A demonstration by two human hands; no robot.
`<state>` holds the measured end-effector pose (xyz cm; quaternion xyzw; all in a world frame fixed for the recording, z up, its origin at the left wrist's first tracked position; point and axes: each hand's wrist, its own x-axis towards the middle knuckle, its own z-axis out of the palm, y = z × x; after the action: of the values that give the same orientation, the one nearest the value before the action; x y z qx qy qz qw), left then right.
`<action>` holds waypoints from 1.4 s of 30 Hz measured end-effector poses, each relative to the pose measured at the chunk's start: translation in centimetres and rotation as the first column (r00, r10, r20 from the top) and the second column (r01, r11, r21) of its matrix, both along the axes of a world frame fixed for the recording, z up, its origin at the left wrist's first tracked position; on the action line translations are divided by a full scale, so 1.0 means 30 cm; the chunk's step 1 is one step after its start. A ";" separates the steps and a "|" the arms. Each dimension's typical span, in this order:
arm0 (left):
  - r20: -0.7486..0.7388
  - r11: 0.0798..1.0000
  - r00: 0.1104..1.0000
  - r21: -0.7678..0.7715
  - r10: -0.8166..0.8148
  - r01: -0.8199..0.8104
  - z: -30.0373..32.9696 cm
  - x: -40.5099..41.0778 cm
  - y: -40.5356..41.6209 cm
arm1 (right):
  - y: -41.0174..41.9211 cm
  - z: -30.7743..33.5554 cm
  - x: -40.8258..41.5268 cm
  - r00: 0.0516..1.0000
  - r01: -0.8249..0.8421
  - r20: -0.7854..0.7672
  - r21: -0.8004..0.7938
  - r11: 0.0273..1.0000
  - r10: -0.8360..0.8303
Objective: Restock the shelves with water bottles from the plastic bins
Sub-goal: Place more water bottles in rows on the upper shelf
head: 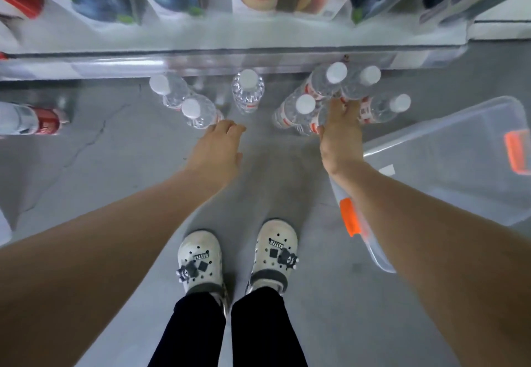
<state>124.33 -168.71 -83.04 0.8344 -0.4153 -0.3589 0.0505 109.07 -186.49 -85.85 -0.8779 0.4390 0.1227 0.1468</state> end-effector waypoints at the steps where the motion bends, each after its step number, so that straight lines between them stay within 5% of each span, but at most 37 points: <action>1: -0.008 1.000 1.000 0.004 0.002 -0.002 -0.002 -0.004 0.003 | -0.008 -0.001 -0.003 0.998 0.027 0.051 0.008 1.000 -0.028; 10: -0.071 0.990 0.996 0.132 -0.047 0.056 0.222 -0.060 0.042 | -0.032 0.269 -0.068 0.993 -0.006 0.121 0.173 0.985 -0.015; 19: -0.240 0.993 0.971 0.114 0.003 0.026 0.823 -0.154 0.025 | -0.034 1.088 -0.069 0.965 -0.219 0.213 0.342 0.914 0.152; 29: -0.267 0.962 0.962 -0.242 0.062 -0.129 1.604 -0.157 0.010 | -0.076 2.099 -0.018 0.874 -0.160 0.481 0.412 0.897 -0.065; 33: -0.179 0.915 0.984 -0.396 0.010 -0.081 1.910 -0.144 -0.043 | -0.056 2.386 -0.014 0.757 -0.096 0.620 0.419 0.903 -0.207; 42: -0.047 0.813 0.992 -0.578 -0.117 0.069 2.402 -0.126 -0.080 | -0.009 2.840 -0.001 0.650 0.031 0.755 0.088 0.996 -0.087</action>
<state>120.55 -171.12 -10.99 0.7438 -0.5420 -0.2523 0.2988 109.05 -186.77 -0.65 -0.8289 0.3614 -0.2448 0.3499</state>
